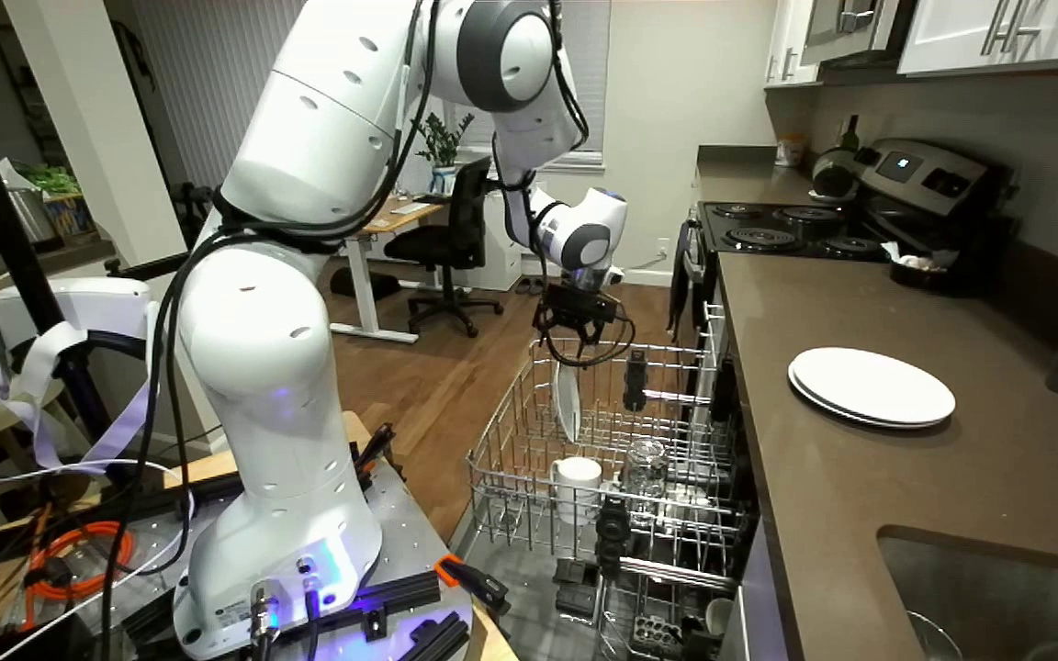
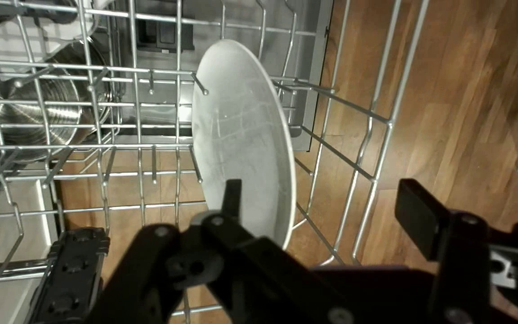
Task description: Put the plate in the dishwasher on its side
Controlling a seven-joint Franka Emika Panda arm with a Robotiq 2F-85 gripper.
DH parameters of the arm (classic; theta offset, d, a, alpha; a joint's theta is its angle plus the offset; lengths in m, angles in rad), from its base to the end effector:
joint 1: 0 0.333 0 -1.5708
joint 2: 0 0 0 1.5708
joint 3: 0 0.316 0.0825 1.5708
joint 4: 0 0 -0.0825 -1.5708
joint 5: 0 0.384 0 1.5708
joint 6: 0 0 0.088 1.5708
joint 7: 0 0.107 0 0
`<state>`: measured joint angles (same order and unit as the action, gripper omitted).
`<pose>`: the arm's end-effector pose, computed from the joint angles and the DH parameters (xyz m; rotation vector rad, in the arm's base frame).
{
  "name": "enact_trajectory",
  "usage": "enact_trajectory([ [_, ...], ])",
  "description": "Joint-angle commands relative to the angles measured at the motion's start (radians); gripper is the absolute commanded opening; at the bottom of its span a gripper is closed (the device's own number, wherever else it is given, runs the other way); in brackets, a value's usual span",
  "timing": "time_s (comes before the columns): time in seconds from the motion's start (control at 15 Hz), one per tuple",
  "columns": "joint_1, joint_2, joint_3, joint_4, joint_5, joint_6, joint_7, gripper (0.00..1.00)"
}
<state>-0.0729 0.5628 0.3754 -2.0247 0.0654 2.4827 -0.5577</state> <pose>0.5665 0.1753 0.1794 -2.6901 -1.0751 0.0593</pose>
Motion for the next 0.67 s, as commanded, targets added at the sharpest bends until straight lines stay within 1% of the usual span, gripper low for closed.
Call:
enact_trajectory([
  [0.0, 0.103, -0.128, -0.071, -0.033, -0.045, -0.106, 0.118, 1.00],
  [0.2, 0.164, -0.179, -0.106, -0.027, -0.071, -0.192, 0.183, 1.00],
  [0.47, 0.212, -0.218, -0.136, -0.023, -0.090, -0.287, 0.249, 1.00],
  [0.53, 0.200, -0.180, -0.127, 0.003, -0.060, -0.253, 0.200, 1.00],
  [0.6, 0.207, -0.186, -0.131, 0.003, -0.067, -0.266, 0.212, 1.00],
])
